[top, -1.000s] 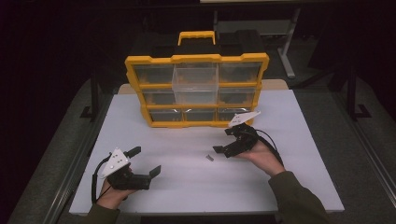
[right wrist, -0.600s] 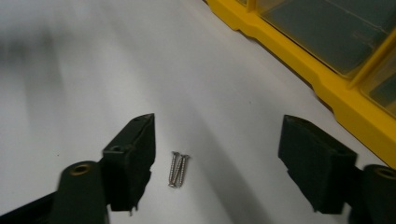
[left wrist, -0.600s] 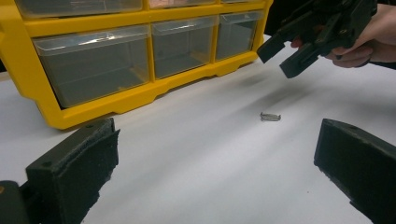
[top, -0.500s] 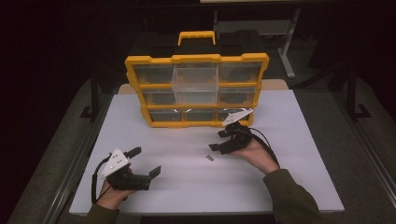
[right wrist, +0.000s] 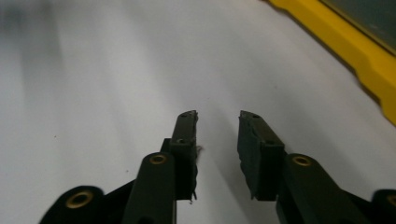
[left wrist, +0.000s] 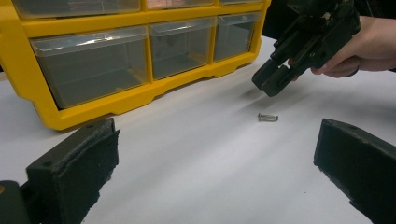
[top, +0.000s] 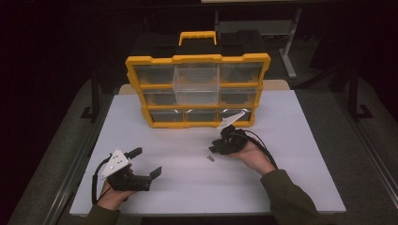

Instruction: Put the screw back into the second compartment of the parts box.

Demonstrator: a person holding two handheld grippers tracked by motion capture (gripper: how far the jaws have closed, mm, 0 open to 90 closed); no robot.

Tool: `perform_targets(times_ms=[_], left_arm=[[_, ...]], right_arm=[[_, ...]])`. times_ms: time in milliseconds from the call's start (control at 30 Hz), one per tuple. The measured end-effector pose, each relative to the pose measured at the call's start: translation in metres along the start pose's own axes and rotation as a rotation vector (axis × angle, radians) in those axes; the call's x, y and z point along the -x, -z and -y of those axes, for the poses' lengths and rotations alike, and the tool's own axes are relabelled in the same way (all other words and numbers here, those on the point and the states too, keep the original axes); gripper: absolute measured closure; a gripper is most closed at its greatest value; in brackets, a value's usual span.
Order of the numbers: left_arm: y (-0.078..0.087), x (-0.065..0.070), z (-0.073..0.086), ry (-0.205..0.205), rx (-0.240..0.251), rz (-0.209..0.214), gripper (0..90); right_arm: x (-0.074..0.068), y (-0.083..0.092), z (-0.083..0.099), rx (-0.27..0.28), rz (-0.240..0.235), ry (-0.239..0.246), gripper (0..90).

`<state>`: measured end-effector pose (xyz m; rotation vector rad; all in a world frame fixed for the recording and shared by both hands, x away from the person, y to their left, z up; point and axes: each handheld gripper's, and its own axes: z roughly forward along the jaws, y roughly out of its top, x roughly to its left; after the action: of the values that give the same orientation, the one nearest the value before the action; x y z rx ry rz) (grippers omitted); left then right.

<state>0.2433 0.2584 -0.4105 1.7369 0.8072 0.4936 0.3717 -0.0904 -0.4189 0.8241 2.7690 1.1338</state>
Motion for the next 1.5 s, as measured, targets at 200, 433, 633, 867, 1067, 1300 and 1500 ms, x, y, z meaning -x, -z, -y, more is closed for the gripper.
perform_targets(times_ms=[200, 433, 633, 867, 1067, 1300, 1500], left_arm=[[0.000, 0.000, 0.000, 0.000, 0.000, 0.000, 0.0], [0.000, 0.000, 0.000, -0.002, -0.001, 0.002, 0.0], [0.000, 0.000, 0.000, -0.001, -0.004, 0.003, 0.0], [0.000, 0.000, 0.000, -0.006, -0.004, 0.003, 0.0], [0.000, 0.000, 0.000, -0.008, -0.004, 0.004, 0.0], [0.000, 0.000, 0.000, -0.008, -0.004, 0.004, 0.0], [0.000, 0.002, 0.000, -0.005, -0.003, 0.004, 0.0]], right_arm=[[-0.003, -0.006, 0.001, -0.039, -0.020, 0.005, 72.9], [-0.004, -0.014, 0.003, -0.077, -0.025, 0.045, 76.7], [-0.003, -0.018, 0.005, -0.096, -0.033, 0.034, 78.7], [-0.003, -0.020, 0.005, -0.102, -0.035, 0.057, 80.0], [-0.003, -0.022, 0.007, -0.119, -0.024, 0.051, 81.7], [-0.004, -0.021, 0.007, -0.126, -0.005, 0.063, 84.9], [-0.007, -0.021, 0.006, -0.137, 0.015, 0.074, 86.5]])
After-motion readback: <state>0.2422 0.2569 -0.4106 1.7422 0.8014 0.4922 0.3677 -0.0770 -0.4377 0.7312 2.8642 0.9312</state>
